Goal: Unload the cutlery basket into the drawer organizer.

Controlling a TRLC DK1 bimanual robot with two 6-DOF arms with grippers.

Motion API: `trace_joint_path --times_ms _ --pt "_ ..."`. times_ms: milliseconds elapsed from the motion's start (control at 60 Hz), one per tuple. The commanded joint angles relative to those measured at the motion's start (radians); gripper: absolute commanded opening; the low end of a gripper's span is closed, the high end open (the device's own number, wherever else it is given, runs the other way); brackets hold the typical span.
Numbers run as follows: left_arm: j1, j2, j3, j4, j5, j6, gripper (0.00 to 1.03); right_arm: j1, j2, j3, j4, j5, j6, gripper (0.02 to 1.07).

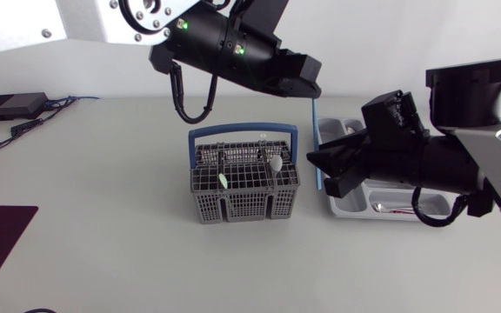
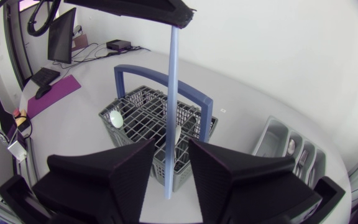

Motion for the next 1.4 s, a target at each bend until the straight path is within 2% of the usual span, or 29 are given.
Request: trace_joint_path --times_ms 0,50,233,550,583,633,650,667,733,767,850,1050,1233,1383 --pt "0.004 0.028 0.036 -0.008 0.014 -0.025 0.08 0.011 0.012 0.023 0.013 0.001 0.023 0.21" --pt "0.008 0.028 0.037 -0.008 0.014 -0.024 0.08 0.014 0.012 0.025 0.011 0.001 0.023 0.14" --pt "0.014 0.030 0.040 -0.008 0.022 -0.022 0.08 0.031 0.018 0.022 0.008 0.001 0.021 0.08" --pt "0.027 0.028 0.050 -0.014 0.034 -0.025 0.09 0.050 0.018 0.013 -0.004 -0.001 0.018 0.08" --pt "0.028 0.028 0.053 -0.014 0.034 -0.030 0.12 0.050 0.017 0.013 -0.007 -0.001 0.018 0.08" --pt "0.034 0.027 0.057 -0.016 0.034 -0.036 0.24 0.051 0.012 0.009 -0.013 -0.001 0.020 0.08" --pt "0.034 0.027 0.059 -0.014 0.034 -0.039 0.30 0.053 0.011 0.009 -0.016 -0.001 0.020 0.08" --pt "0.037 0.025 0.062 -0.016 0.034 -0.041 0.43 0.054 0.006 0.008 -0.022 -0.001 0.020 0.08" --pt "0.042 0.022 0.077 -0.020 0.034 -0.047 0.74 0.056 -0.012 0.005 -0.041 -0.001 0.020 0.08" --pt "0.045 0.020 0.083 -0.023 0.034 -0.047 0.84 0.056 -0.023 0.002 -0.053 -0.001 0.020 0.08" --pt "0.060 0.014 0.103 -0.023 0.034 -0.050 0.96 0.056 -0.052 -0.009 -0.079 -0.001 0.018 0.08" --pt "0.111 0.008 0.143 -0.020 0.034 -0.050 0.98 0.023 -0.143 -0.050 -0.142 -0.005 -0.009 0.08" --pt "0.160 -0.026 0.131 -0.030 0.028 0.008 0.98 -0.177 -0.179 -0.067 -0.193 -0.124 -0.060 0.08" --pt "0.149 -0.085 0.057 -0.051 -0.064 0.130 0.98 -0.329 -0.097 -0.057 -0.184 -0.191 -0.088 0.08"
